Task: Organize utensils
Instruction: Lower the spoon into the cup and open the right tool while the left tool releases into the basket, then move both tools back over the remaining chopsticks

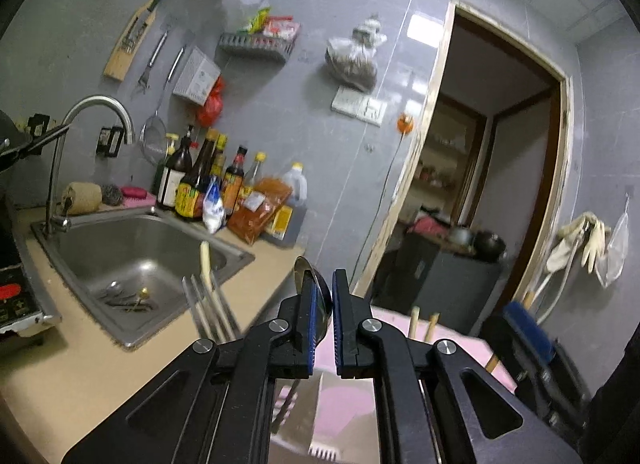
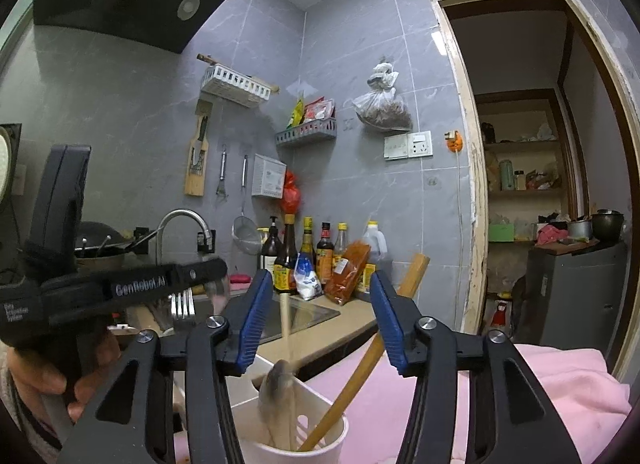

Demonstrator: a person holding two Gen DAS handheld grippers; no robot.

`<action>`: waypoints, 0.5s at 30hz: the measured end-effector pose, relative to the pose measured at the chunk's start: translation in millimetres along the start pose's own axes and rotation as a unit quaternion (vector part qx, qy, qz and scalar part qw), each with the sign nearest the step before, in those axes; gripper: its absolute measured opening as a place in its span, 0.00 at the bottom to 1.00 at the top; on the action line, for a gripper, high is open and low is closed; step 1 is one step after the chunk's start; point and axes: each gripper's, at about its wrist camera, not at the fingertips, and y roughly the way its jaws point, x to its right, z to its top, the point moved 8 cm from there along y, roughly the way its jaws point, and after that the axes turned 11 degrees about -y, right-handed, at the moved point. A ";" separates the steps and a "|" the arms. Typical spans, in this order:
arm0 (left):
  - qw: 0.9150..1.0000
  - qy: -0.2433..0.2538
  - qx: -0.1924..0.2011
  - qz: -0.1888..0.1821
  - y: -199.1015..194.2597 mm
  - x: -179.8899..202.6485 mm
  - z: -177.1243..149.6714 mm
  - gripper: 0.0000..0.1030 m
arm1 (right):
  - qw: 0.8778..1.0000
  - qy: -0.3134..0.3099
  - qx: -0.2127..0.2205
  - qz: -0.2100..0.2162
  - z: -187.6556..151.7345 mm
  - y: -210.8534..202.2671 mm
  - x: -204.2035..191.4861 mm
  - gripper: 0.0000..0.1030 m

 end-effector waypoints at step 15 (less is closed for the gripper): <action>0.997 0.053 -0.008 0.050 -31.0 3.2 -14.5 0.53 | 0.999 0.010 0.005 -0.048 21.4 -43.6 22.6 0.81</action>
